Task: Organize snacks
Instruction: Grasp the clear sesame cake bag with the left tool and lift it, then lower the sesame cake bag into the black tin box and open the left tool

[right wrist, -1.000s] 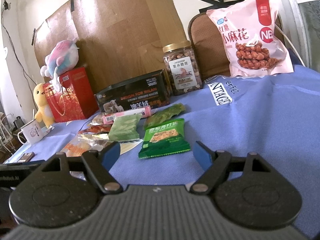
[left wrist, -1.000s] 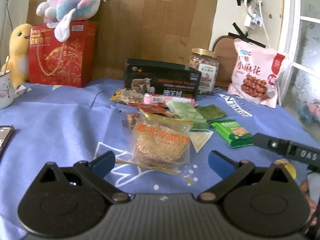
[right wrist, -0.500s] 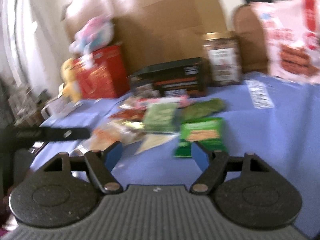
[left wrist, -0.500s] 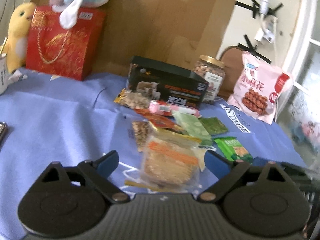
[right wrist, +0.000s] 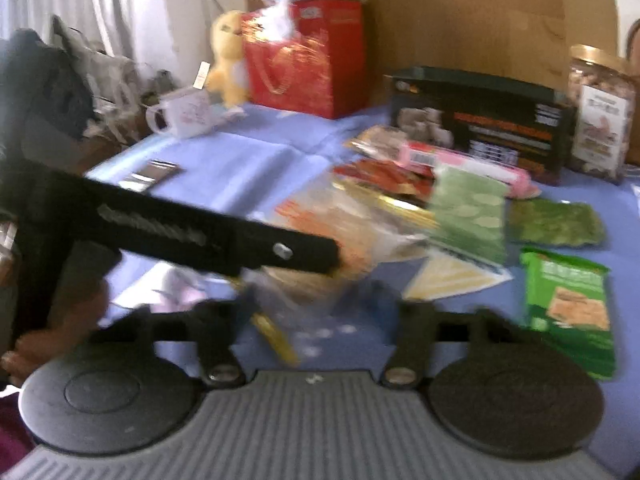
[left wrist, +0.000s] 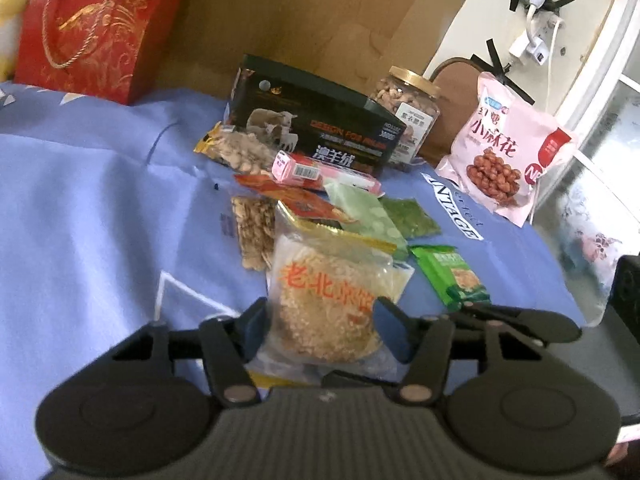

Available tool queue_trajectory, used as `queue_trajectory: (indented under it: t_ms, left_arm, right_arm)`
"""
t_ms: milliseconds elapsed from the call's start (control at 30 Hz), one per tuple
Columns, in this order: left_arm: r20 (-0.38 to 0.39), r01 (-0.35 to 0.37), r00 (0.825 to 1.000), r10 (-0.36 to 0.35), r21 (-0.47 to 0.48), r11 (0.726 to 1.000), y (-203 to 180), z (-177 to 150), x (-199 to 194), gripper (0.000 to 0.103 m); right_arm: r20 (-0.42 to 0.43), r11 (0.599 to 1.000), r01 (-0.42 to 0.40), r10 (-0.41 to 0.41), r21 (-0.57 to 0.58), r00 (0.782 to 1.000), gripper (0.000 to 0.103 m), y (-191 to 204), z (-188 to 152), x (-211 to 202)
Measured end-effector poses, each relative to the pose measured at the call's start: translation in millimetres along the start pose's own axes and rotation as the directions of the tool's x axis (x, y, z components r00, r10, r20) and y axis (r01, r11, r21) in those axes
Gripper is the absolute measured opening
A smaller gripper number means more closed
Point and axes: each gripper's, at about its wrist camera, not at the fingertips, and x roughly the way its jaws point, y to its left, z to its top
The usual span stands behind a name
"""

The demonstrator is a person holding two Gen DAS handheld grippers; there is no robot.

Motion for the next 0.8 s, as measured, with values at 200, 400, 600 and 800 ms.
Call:
queue_trajectory:
  t_ms: [200, 400, 600, 800]
  left_arm:
    - [0.018, 0.052, 0.998, -0.053, 0.044, 0.998, -20, -10, -15, 0.056]
    - [0.084, 0.064, 0.994, -0.075, 0.127, 0.99, -46, -2, -29, 0.056]
    - [0.118, 0.074, 0.989, -0.091, 0.14, 0.987, -49, 39, -24, 0.056]
    - [0.145, 0.06, 0.986, -0.086, 0.179, 0.982, -41, 99, 8, 0.056]
  right_arm:
    - [0.049, 1.0, 0.029, -0.028, -0.003, 0.998, 0.054, 8, -17, -25]
    - [0.153, 0.997, 0.08, -0.078, -0.005, 0.985, 0.054, 12, -16, -47]
    - [0.229, 0.993, 0.116, -0.111, -0.006, 0.967, 0.054, 1, 4, -50]
    - [0.27, 0.991, 0.131, -0.133, 0.024, 0.954, 0.054, -35, 49, -35]
